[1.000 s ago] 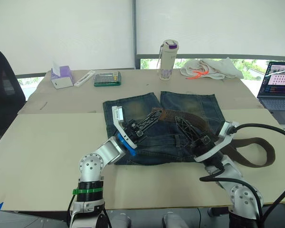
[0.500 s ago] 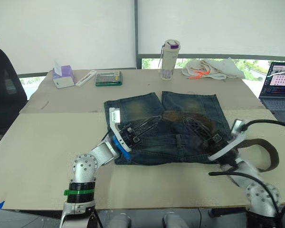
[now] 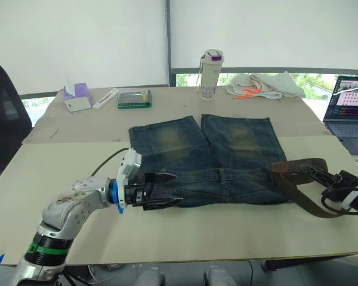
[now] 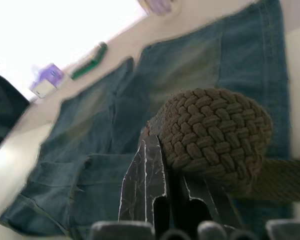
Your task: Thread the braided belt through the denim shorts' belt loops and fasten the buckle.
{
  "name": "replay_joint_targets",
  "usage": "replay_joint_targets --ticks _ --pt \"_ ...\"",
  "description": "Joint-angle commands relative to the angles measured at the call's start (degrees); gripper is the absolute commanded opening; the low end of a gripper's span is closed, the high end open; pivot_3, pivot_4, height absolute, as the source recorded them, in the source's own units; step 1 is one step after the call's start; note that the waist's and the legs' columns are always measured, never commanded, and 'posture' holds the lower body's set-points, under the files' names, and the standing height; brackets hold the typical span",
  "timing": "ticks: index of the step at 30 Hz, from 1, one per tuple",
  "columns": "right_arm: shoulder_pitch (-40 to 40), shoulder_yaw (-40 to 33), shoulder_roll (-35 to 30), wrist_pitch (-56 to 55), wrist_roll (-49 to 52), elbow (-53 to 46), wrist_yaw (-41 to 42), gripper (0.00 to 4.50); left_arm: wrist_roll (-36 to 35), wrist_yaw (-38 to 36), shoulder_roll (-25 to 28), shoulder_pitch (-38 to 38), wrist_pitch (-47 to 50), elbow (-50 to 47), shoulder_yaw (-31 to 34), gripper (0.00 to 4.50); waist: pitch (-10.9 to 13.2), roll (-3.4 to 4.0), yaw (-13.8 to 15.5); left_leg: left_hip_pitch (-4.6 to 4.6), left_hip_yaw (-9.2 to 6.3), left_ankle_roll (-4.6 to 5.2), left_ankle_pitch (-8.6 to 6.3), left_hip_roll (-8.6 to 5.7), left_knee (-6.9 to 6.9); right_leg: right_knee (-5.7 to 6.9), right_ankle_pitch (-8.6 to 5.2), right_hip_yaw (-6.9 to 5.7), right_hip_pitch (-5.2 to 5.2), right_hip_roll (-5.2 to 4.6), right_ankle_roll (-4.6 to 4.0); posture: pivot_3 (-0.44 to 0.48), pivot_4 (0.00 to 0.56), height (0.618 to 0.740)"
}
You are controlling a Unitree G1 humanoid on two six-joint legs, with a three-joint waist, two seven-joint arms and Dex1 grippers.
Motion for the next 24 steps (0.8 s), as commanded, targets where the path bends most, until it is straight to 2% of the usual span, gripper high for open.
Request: replay_joint_targets --ticks 1,7,11,18,24 --pt "-2.23 1.26 -1.82 -0.76 -4.94 2.26 3.05 0.00 0.96 0.06 -0.12 -3.07 -2.06 -0.33 1.93 4.46 0.01 -0.02 0.04 -0.01 -0.01 0.00 0.00 0.00 0.00 -0.01 0.00 -0.01 0.00 0.01 0.00 0.000 0.150 0.740" --pt "-6.14 -0.43 -3.60 -6.26 -13.23 10.96 4.84 0.00 2.28 1.21 -2.21 -3.65 -2.43 -0.64 1.29 4.46 0.01 0.00 0.14 -0.03 0.00 0.03 -0.02 -0.02 0.02 0.01 0.01 0.01 -0.01 -0.04 0.06 0.000 0.150 0.740" --pt "-7.29 -4.89 -4.38 -8.04 -14.21 12.19 5.94 0.00 2.99 1.95 -2.81 -3.26 -2.73 -0.53 1.74 4.46 0.02 -0.01 0.03 -0.02 0.01 0.03 -0.02 -0.04 0.03 0.02 0.01 0.01 -0.01 -0.04 0.06 0.000 0.150 0.740" --pt "-7.64 -5.92 -6.54 -13.04 -20.44 15.00 7.01 0.00 3.85 0.67 -2.45 -3.50 -3.10 0.16 1.65 4.46 0.02 0.01 -0.04 0.00 0.04 0.03 -0.02 -0.04 0.02 0.03 0.01 0.02 0.00 0.01 0.06 0.000 0.150 0.740" --pt "-8.04 -4.26 -2.28 -6.18 -16.31 8.34 9.69 0.00 3.60 0.09 -3.12 -3.63 -3.38 -0.35 1.23 4.46 0.03 -0.02 -0.26 0.03 0.07 0.03 -0.02 0.00 0.01 0.04 0.02 0.06 0.01 0.03 0.06 0.000 0.150 0.740"
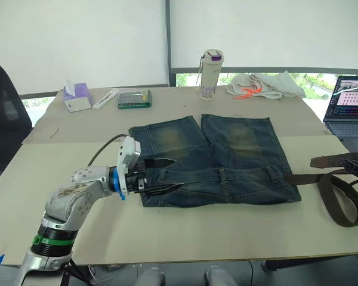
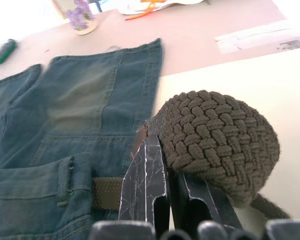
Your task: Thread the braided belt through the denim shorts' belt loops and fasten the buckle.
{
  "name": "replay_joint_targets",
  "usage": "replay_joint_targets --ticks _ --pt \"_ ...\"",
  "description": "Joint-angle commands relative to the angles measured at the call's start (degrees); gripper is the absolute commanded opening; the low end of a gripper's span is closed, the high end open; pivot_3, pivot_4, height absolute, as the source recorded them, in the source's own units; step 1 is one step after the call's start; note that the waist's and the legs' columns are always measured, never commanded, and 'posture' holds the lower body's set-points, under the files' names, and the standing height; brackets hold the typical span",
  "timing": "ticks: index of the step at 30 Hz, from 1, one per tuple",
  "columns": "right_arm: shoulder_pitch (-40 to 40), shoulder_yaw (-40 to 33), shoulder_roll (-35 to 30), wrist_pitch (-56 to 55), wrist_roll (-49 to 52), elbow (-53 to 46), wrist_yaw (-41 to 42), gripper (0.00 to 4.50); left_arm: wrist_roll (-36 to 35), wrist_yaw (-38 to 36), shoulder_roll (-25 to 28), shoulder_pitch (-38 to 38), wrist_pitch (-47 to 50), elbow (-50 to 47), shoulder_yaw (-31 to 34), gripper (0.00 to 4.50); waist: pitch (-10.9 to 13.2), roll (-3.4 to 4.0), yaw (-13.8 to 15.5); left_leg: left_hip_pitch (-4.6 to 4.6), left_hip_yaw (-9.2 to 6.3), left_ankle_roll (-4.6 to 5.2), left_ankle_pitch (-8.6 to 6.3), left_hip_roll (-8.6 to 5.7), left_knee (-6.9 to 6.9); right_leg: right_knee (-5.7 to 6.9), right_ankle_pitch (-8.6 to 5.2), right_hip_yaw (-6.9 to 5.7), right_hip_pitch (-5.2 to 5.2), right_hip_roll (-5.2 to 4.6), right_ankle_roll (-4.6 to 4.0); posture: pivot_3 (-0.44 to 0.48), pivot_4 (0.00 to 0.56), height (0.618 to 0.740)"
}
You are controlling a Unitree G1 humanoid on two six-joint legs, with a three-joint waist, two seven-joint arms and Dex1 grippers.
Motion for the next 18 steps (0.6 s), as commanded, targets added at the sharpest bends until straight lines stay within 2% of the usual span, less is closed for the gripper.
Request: replay_joint_targets --ticks 1,9,18 --pt "-1.34 -0.52 2.70 4.18 3.58 -5.25 0.90 0.00 -0.63 -0.86 -0.06 -0.79 -0.74 -1.46 0.56 4.46 0.00 0.00 -0.09 0.01 0.00 0.00 0.00 0.02 0.00 0.00 0.00 0.01 0.00 0.03 0.00 0.000 0.150 0.740" --pt "-1.00 0.88 8.07 7.31 3.65 -5.59 1.57 0.00 -0.16 -3.72 2.68 -1.94 -1.76 -2.81 1.15 4.46 -0.05 0.08 0.31 0.00 -0.02 0.01 0.00 0.04 0.02 0.00 0.01 0.03 0.00 0.03 -0.01 0.000 0.150 0.740" --pt "-3.94 4.10 8.37 4.58 -0.88 0.05 2.93 0.00 1.31 -5.09 2.51 -3.11 -4.77 -4.69 0.07 4.46 -0.05 0.09 0.16 0.02 0.00 0.01 -0.01 0.03 0.00 0.01 0.01 0.03 -0.01 0.05 -0.01 0.000 0.150 0.740"
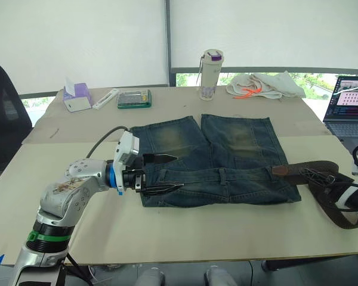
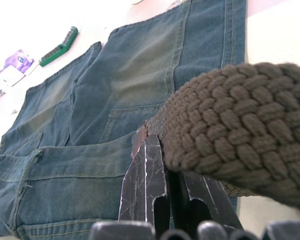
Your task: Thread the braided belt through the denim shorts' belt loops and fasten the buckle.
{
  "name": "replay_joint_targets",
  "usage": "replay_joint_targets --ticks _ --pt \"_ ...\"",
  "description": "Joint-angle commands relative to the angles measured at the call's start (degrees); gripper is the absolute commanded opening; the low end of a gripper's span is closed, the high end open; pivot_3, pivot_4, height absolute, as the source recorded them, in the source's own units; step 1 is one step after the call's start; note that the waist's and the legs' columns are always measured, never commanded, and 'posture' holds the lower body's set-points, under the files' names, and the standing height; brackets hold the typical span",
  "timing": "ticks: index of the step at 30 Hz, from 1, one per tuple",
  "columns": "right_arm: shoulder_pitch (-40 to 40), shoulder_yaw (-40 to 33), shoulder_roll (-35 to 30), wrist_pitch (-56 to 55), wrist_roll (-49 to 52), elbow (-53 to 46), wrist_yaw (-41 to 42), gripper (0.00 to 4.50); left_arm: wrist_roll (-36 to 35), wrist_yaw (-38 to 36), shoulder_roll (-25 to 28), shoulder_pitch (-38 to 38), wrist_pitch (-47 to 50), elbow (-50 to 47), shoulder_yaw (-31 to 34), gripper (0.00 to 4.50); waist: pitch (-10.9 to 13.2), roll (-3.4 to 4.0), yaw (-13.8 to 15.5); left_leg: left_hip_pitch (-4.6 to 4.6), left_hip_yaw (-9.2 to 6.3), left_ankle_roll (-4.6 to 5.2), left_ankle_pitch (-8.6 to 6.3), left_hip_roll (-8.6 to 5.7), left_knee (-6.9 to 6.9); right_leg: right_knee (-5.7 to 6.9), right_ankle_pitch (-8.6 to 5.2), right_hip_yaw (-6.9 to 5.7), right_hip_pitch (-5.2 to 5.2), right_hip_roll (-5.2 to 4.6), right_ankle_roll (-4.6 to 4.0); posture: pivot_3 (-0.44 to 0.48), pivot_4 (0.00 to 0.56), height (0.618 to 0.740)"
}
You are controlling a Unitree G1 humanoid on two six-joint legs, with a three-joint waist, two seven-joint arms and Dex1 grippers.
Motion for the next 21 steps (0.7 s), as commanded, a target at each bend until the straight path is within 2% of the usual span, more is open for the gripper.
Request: replay_joint_targets --ticks 1,12,21 --pt "-1.68 0.35 -1.22 -2.27 -1.80 2.06 2.06 0.00 0.20 -0.56 -0.07 -0.75 -1.90 -2.36 0.00 4.46 0.00 -0.01 -0.01 0.00 0.00 0.00 0.00 0.00 0.01 0.00 0.00 0.00 0.00 0.01 0.00 0.000 0.150 0.740" --pt "-4.93 0.05 -1.96 -6.91 -6.17 7.91 2.58 0.00 5.83 0.98 -2.09 -1.31 -5.72 -1.91 -4.18 4.46 0.00 0.00 -0.01 0.01 0.03 0.00 0.00 -0.01 0.02 0.01 0.01 0.02 0.01 0.01 0.00 0.000 0.150 0.740" --pt "-2.95 1.92 -2.15 -5.86 -7.12 5.91 6.95 0.00 7.33 0.64 -2.55 -1.14 -6.75 -1.06 -4.75 4.46 0.00 0.00 0.00 0.01 0.04 0.00 0.00 0.00 0.03 0.02 0.01 0.03 0.01 0.02 0.00 0.000 0.150 0.740"
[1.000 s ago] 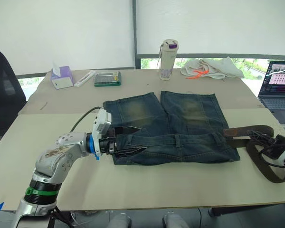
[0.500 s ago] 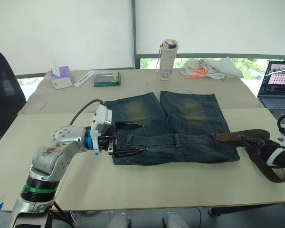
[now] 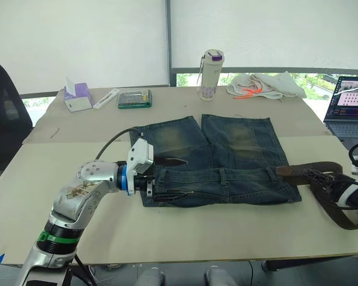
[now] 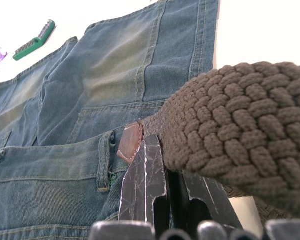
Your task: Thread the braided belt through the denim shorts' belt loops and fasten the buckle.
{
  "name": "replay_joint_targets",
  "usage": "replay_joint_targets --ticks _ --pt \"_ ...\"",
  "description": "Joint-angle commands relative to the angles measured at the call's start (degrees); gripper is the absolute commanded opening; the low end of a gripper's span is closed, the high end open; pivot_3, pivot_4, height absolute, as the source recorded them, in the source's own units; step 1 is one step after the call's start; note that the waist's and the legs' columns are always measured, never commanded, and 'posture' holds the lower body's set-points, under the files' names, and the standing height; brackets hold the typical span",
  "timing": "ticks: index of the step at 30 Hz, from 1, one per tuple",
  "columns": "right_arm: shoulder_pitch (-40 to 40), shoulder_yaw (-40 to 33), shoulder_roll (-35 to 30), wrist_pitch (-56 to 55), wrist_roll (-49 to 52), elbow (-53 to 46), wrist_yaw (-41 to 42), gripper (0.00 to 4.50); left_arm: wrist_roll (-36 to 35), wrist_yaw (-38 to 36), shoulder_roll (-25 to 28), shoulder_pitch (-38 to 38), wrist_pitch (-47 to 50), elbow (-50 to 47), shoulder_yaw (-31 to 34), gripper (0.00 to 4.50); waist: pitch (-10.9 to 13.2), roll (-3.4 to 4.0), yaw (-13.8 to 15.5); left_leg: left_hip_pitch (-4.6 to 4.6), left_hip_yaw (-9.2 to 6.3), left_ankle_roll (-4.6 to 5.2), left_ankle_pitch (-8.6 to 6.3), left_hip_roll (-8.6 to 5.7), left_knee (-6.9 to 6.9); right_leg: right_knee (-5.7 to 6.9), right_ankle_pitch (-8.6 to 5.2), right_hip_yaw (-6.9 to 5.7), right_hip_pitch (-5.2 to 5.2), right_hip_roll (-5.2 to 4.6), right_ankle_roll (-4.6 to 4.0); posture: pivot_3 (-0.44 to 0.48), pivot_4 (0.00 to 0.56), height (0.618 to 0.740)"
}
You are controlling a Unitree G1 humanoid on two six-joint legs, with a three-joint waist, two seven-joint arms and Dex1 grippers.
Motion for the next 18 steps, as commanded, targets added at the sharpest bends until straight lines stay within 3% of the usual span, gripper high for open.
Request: replay_joint_targets --ticks 1,18 --pt "0.80 0.55 -1.15 0.80 0.42 -2.93 2.86 0.00 0.47 -0.16 -0.25 -0.91 -1.27 -0.36 -0.07 4.46 0.00 0.00 -0.01 0.00 0.00 0.00 0.00 0.00 0.00 0.00 0.00 0.00 0.00 0.00 0.00 0.000 0.150 0.740" --pt "-4.07 3.99 8.17 10.68 3.16 -3.61 1.90 0.00 1.95 0.76 -1.36 -0.19 -1.99 1.30 -0.51 4.46 -0.01 0.00 -0.13 0.03 -0.04 0.01 0.00 0.05 0.01 0.06 0.01 0.01 0.00 0.06 -0.01 0.000 0.150 0.740"
